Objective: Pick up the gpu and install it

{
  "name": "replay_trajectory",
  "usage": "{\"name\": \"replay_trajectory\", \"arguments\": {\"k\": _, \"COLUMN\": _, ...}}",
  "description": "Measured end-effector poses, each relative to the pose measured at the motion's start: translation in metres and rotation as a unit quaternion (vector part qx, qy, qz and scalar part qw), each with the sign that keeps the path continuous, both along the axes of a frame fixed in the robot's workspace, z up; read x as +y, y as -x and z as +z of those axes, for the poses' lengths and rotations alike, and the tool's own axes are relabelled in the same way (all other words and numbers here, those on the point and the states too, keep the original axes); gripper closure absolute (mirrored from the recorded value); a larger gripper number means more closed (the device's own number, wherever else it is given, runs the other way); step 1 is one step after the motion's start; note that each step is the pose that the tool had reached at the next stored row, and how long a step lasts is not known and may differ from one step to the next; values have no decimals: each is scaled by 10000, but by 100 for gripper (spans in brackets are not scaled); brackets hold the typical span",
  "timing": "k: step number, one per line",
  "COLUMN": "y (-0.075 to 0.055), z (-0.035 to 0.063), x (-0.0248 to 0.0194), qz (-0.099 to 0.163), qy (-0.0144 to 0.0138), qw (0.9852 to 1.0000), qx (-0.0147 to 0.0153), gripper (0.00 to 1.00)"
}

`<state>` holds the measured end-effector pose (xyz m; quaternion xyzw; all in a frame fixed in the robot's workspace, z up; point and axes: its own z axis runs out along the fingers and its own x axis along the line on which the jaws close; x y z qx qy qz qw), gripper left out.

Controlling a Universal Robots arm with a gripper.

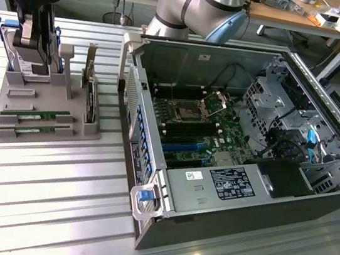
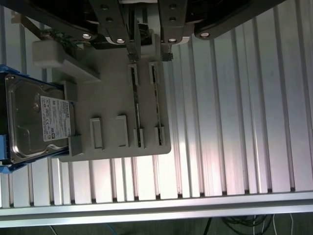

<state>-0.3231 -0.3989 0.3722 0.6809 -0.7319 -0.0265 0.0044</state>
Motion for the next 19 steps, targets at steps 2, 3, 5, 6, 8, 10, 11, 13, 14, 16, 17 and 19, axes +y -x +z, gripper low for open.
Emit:
{"name": "replay_trajectory", "arguments": {"k": 2, "y": 0, "z": -8, "x": 0, "qz": 0, "qy": -2, "qw": 10000, "qx": 0, "gripper": 69}}
{"name": "replay_trajectory", "arguments": {"k": 3, "y": 0, "z": -16, "x": 0, "qz": 0, "qy": -3, "qw": 10000, "qx": 0, "gripper": 69}}
{"name": "replay_trajectory", "arguments": {"k": 5, "y": 0, "z": -27, "x": 0, "qz": 0, "qy": -5, "qw": 10000, "qx": 0, "gripper": 69}}
{"name": "replay_trajectory", "arguments": {"k": 6, "y": 0, "z": -31, "x": 0, "qz": 0, "qy": -6, "qw": 10000, "qx": 0, "gripper": 69}}
{"name": "replay_trajectory", "arguments": {"k": 8, "y": 0, "z": -46, "x": 0, "qz": 0, "qy": -9, "qw": 10000, "qx": 0, "gripper": 69}}
{"name": "replay_trajectory", "arguments": {"k": 10, "y": 0, "z": -53, "x": 0, "qz": 0, "qy": -10, "qw": 10000, "qx": 0, "gripper": 69}}
{"name": "replay_trajectory", "arguments": {"k": 11, "y": 0, "z": -60, "x": 0, "qz": 0, "qy": -11, "qw": 10000, "qx": 0, "gripper": 69}}
{"name": "replay_trajectory", "arguments": {"k": 13, "y": 0, "z": -75, "x": 0, "qz": 0, "qy": -15, "qw": 10000, "qx": 0, "gripper": 69}}
{"name": "replay_trajectory", "arguments": {"k": 14, "y": 0, "z": -79, "x": 0, "qz": 0, "qy": -16, "qw": 10000, "qx": 0, "gripper": 69}}
{"name": "replay_trajectory", "arguments": {"k": 16, "y": 0, "z": -88, "x": 0, "qz": 0, "qy": -17, "qw": 10000, "qx": 0, "gripper": 69}}
{"name": "replay_trajectory", "arguments": {"k": 17, "y": 0, "z": -93, "x": 0, "qz": 0, "qy": -18, "qw": 10000, "qx": 0, "gripper": 69}}
{"name": "replay_trajectory", "arguments": {"k": 19, "y": 0, "z": -99, "x": 0, "qz": 0, "qy": -19, "qw": 10000, "qx": 0, "gripper": 69}}
